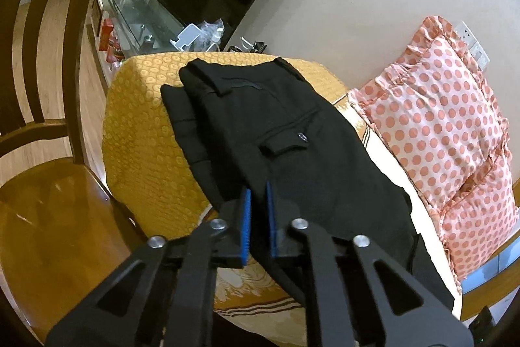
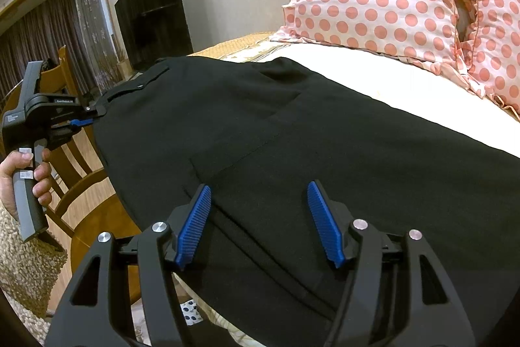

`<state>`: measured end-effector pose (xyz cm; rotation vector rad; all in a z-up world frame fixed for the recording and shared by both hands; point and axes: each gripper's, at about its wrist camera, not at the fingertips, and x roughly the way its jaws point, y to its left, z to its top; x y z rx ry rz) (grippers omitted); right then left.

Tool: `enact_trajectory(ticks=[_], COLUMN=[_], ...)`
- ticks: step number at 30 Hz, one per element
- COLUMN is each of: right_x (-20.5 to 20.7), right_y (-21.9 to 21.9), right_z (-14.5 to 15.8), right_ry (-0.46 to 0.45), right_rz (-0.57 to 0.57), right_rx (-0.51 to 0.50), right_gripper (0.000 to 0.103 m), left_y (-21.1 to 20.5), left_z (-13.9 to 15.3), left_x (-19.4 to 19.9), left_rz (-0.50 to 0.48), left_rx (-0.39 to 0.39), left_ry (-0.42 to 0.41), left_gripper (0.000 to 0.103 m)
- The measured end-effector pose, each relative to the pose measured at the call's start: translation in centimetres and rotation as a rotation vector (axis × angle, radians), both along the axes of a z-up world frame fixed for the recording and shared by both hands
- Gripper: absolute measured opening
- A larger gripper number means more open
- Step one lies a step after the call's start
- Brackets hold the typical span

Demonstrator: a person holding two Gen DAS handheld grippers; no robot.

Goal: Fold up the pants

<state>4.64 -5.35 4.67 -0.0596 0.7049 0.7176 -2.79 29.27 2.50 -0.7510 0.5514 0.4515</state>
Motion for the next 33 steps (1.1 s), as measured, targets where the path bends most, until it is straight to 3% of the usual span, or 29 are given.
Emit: enact_trajectory(ticks=[9,11,15,18,23,27,33], right_x=[-0.2,-0.2,-0.2,-0.2,-0.2,-0.2,-0.2], right_y=[0.5,0.6,0.5,0.5,0.6,0.6,0.5], right_z=[-0.1,-0.1,-0.1,-0.1,-0.1,-0.1,-0.1], right_ry=[-0.021,-0.028,-0.028,-0.028,-0.032,-0.031,-0.033], right_rz=[0.014,0.018,0.02,0.02,0.021,0.022,0.025], right_rx=[-0.01,-0.021,-0.019,-0.02,-0.028,-0.028,-0.028], right_gripper=[0.073,0.075,0.075,0.076,0.077,0.077,0.077], left_y=[-1.1,-0.6,0.8,2.4,4.6,4.9,5.3], left_z=[-0.7,-0.7,-0.2,-0.8,-3.3,-2.8,-1.4], left_x=[-2.2,-2.5,-4.2,-4.4,-2.8,-2.1,-1.9], left_rz=[0.017,0.017,0.108,0.126,0.055,0.01,0.016], left_rx=[0.021,-0.004,-0.007,-0.055,-0.242,-0.291,-0.297], left_ry=[0.006,-0.019,-0.057,-0.052,-0.076,-0.118,-0.154], left_gripper=[0.005,0.01,0.052,0.052,0.048,0.05,0.047])
